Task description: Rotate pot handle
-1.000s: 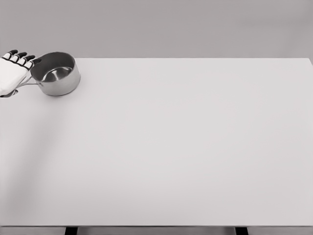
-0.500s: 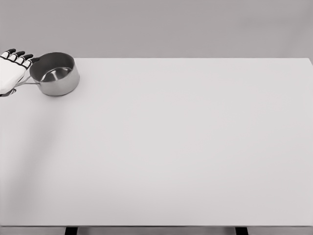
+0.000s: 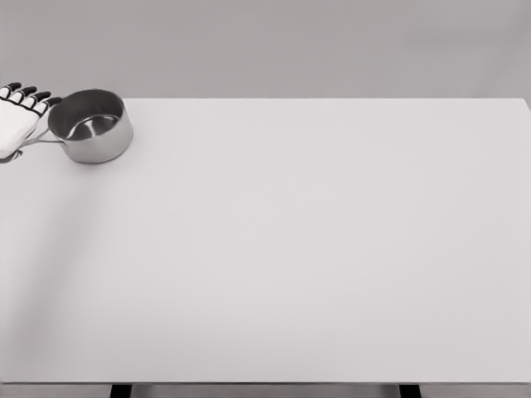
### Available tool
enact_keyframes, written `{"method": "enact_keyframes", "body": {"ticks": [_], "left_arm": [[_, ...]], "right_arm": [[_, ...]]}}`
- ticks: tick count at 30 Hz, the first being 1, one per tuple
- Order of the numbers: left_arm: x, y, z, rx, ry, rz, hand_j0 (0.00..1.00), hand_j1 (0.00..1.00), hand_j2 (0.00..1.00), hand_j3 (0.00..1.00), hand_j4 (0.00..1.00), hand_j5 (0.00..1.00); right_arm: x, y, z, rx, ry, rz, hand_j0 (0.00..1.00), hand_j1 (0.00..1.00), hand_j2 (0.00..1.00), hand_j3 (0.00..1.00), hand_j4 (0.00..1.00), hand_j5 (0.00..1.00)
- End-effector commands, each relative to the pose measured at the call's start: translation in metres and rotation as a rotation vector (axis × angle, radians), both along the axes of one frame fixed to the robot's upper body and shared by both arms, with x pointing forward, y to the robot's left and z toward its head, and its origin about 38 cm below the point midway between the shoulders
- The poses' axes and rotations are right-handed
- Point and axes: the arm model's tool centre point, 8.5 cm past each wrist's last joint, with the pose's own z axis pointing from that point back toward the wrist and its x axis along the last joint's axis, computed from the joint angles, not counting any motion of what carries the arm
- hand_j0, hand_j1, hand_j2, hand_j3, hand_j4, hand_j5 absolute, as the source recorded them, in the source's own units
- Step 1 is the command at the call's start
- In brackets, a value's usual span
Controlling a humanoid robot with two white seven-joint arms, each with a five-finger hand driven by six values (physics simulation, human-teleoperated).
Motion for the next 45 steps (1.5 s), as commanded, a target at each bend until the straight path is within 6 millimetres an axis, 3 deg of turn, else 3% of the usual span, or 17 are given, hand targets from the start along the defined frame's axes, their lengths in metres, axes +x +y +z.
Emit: {"method": "enact_keyframes", "body": {"ticks": [1, 31, 45], "left_arm": [[0.001, 0.003, 0.001, 0.003, -0.004, 0.008, 1.0, 1.0, 1.0, 1.0, 1.0, 1.0], [0.006, 0.015, 0.0, 0.034, -0.015, 0.045, 1.0, 1.0, 1.0, 1.0, 1.0, 1.0], [0.009, 0.011, -0.006, 0.024, -0.01, 0.048, 1.0, 1.0, 1.0, 1.0, 1.0, 1.0]], "right_arm": [[0.0, 0.0, 0.0, 0.0, 0.0, 0.0, 1.0, 1.0, 1.0, 1.0, 1.0, 1.0], [0.0, 0.0, 0.0, 0.0, 0.0, -0.001, 1.0, 1.0, 1.0, 1.0, 1.0, 1.0], [0.0, 0.0, 0.0, 0.0, 0.0, 0.0, 1.0, 1.0, 1.0, 1.0, 1.0, 1.0]]}}
